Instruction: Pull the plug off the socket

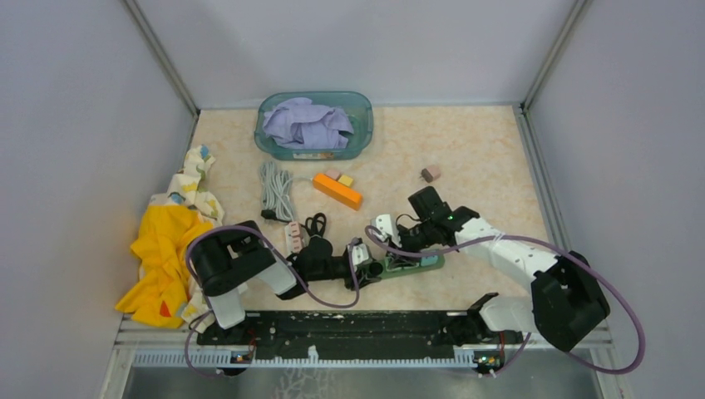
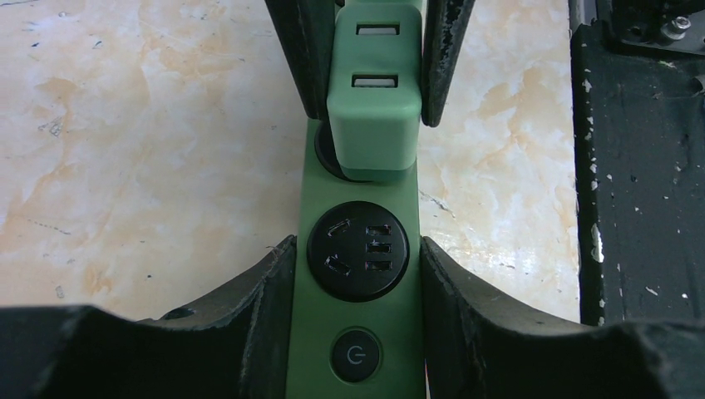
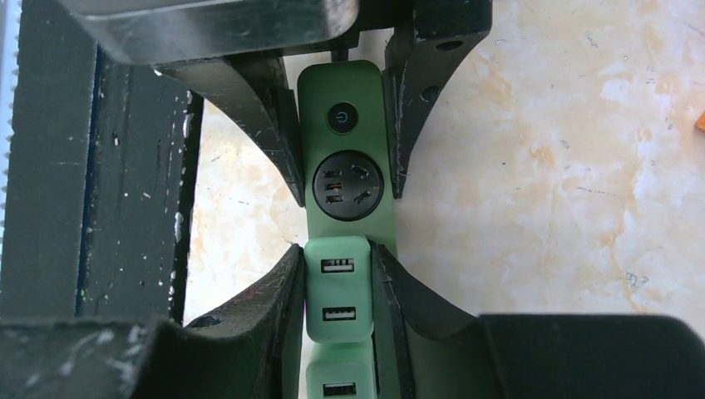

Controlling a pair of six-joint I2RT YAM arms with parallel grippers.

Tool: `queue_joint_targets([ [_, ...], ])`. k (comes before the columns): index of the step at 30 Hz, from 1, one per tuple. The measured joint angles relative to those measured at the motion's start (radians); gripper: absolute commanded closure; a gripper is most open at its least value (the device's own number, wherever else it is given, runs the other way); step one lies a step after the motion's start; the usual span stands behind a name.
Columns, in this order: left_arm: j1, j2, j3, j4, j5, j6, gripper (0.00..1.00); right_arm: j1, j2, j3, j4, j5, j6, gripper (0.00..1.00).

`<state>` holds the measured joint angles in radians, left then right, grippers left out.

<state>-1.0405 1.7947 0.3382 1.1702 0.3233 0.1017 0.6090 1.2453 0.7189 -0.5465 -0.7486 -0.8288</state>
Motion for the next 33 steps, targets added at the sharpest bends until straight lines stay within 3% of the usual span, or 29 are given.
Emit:
queue_joint_targets([
  [11, 0.000, -0.003, 0.007, -0.014, -0.003, 0.008, 1.00, 0.015, -0.018, -0.011, -0.042, -0.034, -0.160, 1.00],
  [21, 0.001, -0.011, 0.007, -0.031, 0.003, 0.006, 1.00, 0.028, -0.012, -0.011, 0.024, 0.003, 0.005, 1.00],
  [33, 0.002, -0.017, 0.008, -0.048, -0.009, 0.008, 1.00, -0.024, -0.038, -0.003, -0.023, -0.141, -0.107, 1.00],
])
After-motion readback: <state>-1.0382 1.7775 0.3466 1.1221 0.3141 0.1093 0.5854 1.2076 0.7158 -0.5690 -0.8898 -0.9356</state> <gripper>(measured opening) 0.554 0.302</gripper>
